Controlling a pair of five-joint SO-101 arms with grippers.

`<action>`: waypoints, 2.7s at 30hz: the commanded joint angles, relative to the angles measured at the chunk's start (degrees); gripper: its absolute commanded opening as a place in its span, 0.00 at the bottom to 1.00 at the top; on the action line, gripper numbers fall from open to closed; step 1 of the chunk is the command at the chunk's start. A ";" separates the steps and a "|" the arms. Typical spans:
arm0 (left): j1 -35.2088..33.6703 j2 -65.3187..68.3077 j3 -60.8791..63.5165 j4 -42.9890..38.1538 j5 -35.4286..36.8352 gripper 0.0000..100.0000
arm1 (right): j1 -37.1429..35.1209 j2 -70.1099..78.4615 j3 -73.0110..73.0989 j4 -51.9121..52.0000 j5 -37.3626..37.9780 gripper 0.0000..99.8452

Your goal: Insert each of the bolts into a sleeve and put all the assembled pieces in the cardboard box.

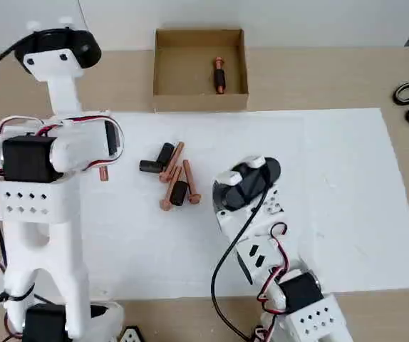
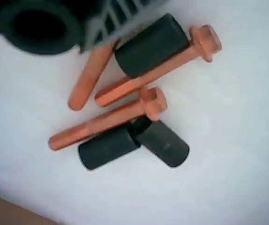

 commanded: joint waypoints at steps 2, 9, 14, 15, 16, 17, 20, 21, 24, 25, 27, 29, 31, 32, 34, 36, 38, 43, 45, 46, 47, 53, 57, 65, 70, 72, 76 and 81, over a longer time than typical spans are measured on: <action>5.19 -2.46 -2.86 -1.93 0.26 0.01 | -0.57 -8.66 3.69 -1.63 0.44 0.00; 9.05 -7.47 -7.43 -5.54 0.09 0.01 | -0.57 -20.88 10.81 -1.63 -8.79 0.00; 10.11 -12.31 -7.16 -5.54 0.26 0.01 | -1.63 -19.74 12.40 -3.91 -9.32 0.00; 11.43 -13.27 -7.16 -5.63 0.26 0.01 | -2.42 -20.09 13.19 -5.05 -9.32 0.00; 12.40 -13.98 -7.08 -5.71 0.26 0.01 | -3.38 -19.82 13.27 -5.49 -9.32 0.00; 13.45 -14.59 -6.99 -6.07 0.26 0.01 | -4.26 -19.91 13.27 -5.32 -9.32 0.00; 15.47 -16.35 -3.03 -9.58 0.35 0.01 | -5.85 -19.91 13.19 -3.91 -9.32 0.00; 15.47 -16.79 -0.40 -11.25 0.35 0.01 | -5.85 -19.91 13.19 -3.91 -9.32 0.00; 15.30 -18.46 11.56 -18.46 0.79 0.01 | -5.85 -20.00 13.19 -3.91 -9.32 0.00; 15.30 -19.34 15.69 -21.27 1.85 0.01 | -5.85 -20.00 13.19 -3.91 -9.32 0.00; 15.38 -21.63 23.25 -27.87 3.43 0.01 | -5.85 -19.91 13.19 -3.91 -9.32 0.00; 15.56 -24.26 29.85 -35.60 4.04 0.01 | -5.67 -19.82 13.19 -3.82 -9.05 0.00; 15.82 -27.25 35.74 -42.99 4.04 0.01 | -5.58 -19.82 13.19 -3.82 -9.05 0.00; 16.18 -28.66 38.90 -46.24 4.04 0.01 | -5.58 -19.82 13.19 -3.82 -8.97 0.00; 17.76 -31.30 45.14 -51.60 3.78 0.01 | -5.58 -19.82 13.19 -3.82 -8.97 0.00; 18.99 -33.58 50.77 -55.12 3.78 0.01 | -5.58 -19.82 13.19 -3.82 -8.97 0.00; 18.99 -35.43 54.99 -57.76 3.69 0.01 | -5.58 -19.82 13.19 -3.82 -9.05 0.00; 19.34 -38.59 61.67 -58.81 3.96 0.01 | -5.58 -19.82 13.19 -3.82 -9.23 0.00; 19.43 -39.56 62.73 -58.81 4.04 0.01 | -5.85 -19.82 13.19 -3.82 -9.23 0.00; 20.13 -40.09 62.99 -58.81 4.04 0.01 | -5.85 -19.82 13.19 -3.82 -9.32 0.00; 21.01 -40.62 62.99 -58.81 4.04 0.01 | -5.85 -19.82 13.19 -3.82 -9.32 0.00; 25.76 -42.99 63.08 -58.81 4.04 0.01 | -5.93 -19.82 13.19 -3.30 -9.41 0.00; 27.25 -43.87 63.08 -60.66 4.04 0.01 | -7.43 -19.82 13.19 -2.24 -9.41 0.00; 28.04 -50.73 74.77 -72.70 3.96 0.01 | -7.52 -19.82 13.19 -2.24 -9.41 0.00; 27.96 -55.30 83.47 -81.49 3.96 0.01 | -7.52 -19.82 13.19 -2.24 -9.41 0.00; 27.96 -55.56 85.41 -83.60 3.96 0.01 | -7.52 -19.82 13.19 -2.24 -9.41 0.00; 28.04 -55.74 86.11 -83.96 4.04 0.01 | -7.52 -19.82 13.19 -2.24 -9.41 0.00; 28.13 -55.38 86.11 -84.13 4.04 0.01 | -7.52 -19.82 13.19 -2.24 -9.41 0.00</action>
